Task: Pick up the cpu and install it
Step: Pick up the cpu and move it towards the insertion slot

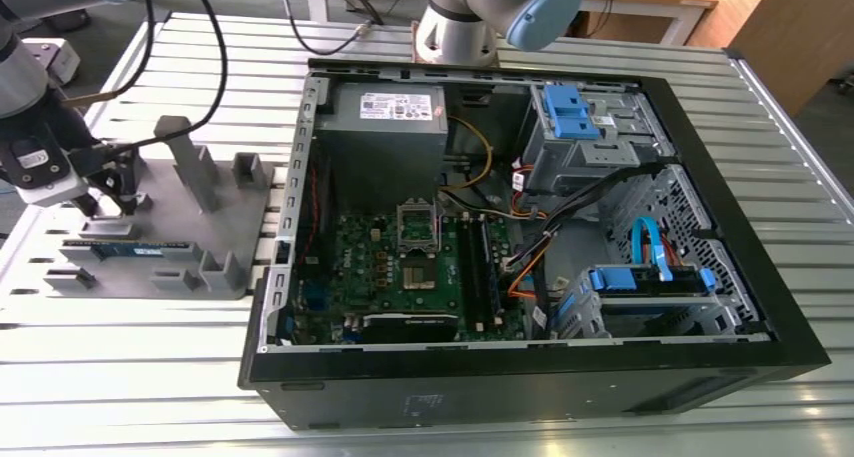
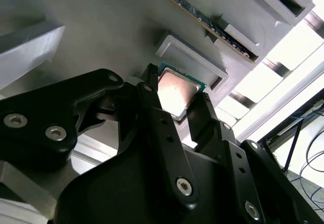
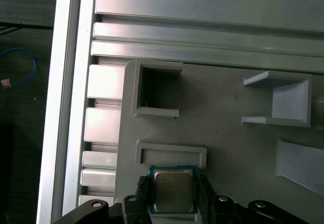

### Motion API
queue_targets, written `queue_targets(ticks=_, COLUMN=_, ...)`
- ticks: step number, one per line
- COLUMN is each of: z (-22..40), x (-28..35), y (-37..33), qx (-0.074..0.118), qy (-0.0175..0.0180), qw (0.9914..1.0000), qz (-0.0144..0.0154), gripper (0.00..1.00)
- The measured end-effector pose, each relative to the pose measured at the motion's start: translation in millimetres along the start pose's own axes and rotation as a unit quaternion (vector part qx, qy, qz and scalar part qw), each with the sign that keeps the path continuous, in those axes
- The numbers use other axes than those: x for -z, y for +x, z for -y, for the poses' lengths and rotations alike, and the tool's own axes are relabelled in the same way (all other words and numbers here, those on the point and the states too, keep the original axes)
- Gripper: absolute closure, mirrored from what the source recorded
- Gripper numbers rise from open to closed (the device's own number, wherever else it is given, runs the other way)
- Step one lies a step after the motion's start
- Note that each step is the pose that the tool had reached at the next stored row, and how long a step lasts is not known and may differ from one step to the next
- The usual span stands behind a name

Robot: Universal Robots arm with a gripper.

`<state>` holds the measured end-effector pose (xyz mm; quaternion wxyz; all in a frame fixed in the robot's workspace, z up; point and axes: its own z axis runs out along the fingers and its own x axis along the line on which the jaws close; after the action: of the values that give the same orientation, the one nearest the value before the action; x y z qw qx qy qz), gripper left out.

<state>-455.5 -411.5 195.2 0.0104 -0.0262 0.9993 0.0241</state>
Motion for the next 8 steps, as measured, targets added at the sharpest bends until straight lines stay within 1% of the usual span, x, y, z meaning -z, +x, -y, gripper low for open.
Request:
queue_targets(ticks=4, z=-0.4, x=7.2, y=-0.2, qx=0.0, qy=0.0, qw=1.0, qz=0.0, gripper=0.53)
queue_targets(ticks=8, z=-0.6, x=12.9, y=-0.3, qx=0.0, qy=0.0, qw=1.0, qz=0.0, gripper=0.53)
